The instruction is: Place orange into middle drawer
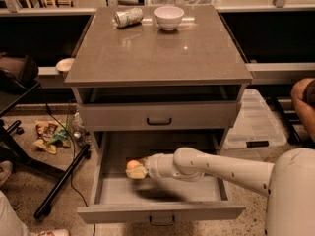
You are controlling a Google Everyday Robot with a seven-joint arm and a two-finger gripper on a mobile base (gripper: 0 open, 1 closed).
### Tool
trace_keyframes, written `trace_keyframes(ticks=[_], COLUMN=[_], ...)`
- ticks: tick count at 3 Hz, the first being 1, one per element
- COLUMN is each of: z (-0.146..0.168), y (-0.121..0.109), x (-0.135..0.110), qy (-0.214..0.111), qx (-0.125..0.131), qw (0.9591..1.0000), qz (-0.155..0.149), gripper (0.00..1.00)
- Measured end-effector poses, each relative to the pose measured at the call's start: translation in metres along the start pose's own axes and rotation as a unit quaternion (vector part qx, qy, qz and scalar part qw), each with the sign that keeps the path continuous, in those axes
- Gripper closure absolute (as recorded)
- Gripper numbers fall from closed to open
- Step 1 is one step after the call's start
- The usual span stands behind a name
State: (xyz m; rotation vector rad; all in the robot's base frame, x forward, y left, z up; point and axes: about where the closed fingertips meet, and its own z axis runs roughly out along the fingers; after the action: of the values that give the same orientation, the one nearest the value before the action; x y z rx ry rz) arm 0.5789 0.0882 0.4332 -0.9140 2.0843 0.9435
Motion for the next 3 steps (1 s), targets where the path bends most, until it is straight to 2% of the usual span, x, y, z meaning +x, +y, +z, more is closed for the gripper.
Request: trace_keyframes(ticks=[1, 2, 3], z=[0.014, 0.014, -0.004], y=[-0.001, -0.001, -0.006], x=[0.003, 0.003, -0.002], qy=[-0.001, -0.002, -0.008], qx=[-0.012, -0.013, -0.001], qw=[0.9999, 0.9999, 1.0], qz=[0.004, 0.005, 0.005], gripper=[0.15, 0.0, 0.0])
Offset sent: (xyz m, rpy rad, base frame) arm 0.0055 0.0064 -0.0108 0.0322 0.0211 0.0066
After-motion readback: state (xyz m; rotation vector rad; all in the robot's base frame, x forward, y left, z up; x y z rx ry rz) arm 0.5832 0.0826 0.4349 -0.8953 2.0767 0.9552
